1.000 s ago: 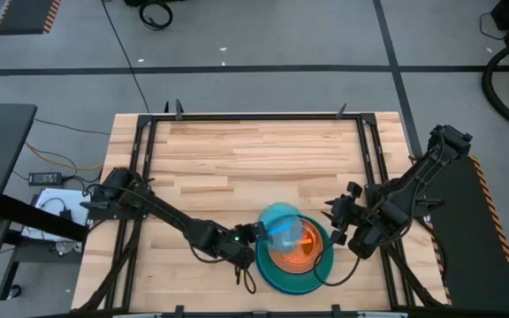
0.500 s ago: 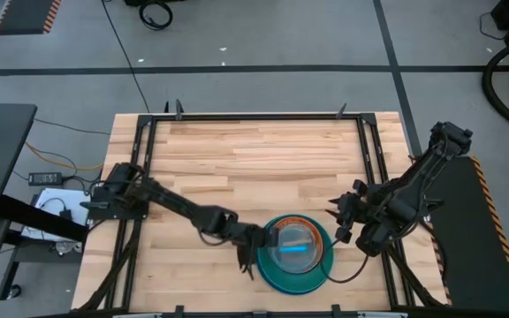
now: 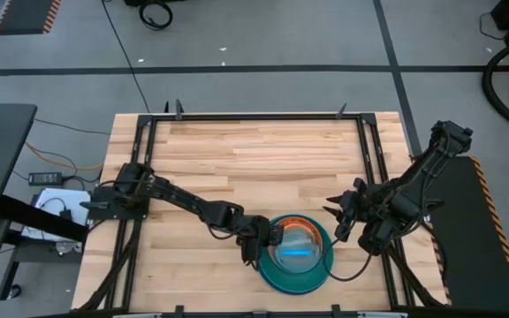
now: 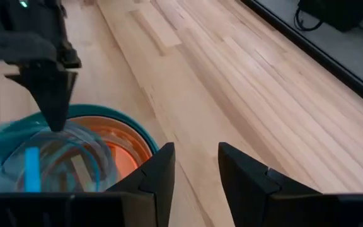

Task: Stack plastic plates
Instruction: Stack the transparent blue plate on the top of the transparent orange plate

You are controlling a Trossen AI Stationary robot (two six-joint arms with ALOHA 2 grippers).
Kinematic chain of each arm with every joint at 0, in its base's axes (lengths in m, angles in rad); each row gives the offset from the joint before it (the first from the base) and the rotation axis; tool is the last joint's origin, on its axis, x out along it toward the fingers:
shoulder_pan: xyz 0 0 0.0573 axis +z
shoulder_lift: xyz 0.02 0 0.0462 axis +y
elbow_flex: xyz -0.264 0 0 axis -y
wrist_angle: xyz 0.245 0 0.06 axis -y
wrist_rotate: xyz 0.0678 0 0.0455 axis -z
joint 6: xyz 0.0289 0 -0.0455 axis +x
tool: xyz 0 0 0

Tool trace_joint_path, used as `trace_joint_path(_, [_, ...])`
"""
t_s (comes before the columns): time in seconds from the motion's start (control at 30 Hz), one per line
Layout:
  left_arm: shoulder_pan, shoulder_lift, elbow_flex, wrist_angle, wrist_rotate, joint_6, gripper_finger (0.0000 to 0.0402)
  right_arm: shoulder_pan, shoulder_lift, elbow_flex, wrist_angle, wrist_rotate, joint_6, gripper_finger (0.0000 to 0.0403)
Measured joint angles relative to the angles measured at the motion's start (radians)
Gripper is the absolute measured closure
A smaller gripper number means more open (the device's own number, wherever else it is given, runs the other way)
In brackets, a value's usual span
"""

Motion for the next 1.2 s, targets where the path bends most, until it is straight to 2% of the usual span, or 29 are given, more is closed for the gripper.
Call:
trace_joint_path(0.2, [0.013,0.018,0.001,0.074,-0.008,-0.073,0.0382,0.0,0.0,0.0,0.023,-0.002,-0.001,0.0275])
trace_joint_path(0.47, [0.011,0.02,0.001,0.077,-0.033,-0.157,0.0274,0.0,0.0,0.0,0.034,-0.024,-0.001,0.0275])
trace_joint_path(0.6, [0.012,0.015,0.001,0.078,-0.055,-0.197,0.0239,0.0,0.0,0.0,0.041,-0.034,-0.001,0.0275])
trace_joint_path(0.87, [-0.011,0.006,0.0,0.062,-0.096,-0.278,0.0229,0.0,0.0,0.0,0.05,-0.056,-0.004,0.0275])
trace_joint_path(1.03, [-0.029,-0.048,0.0,0.028,-0.129,-0.361,0.0229,0.0,0.016,0.0,0.227,-0.196,-0.142,0.0275])
trace_joint_path(1.2, [-0.029,-0.099,0.001,0.01,-0.129,-0.555,0.0228,-0.003,0.108,0.0,0.407,-0.322,-0.338,0.0275])
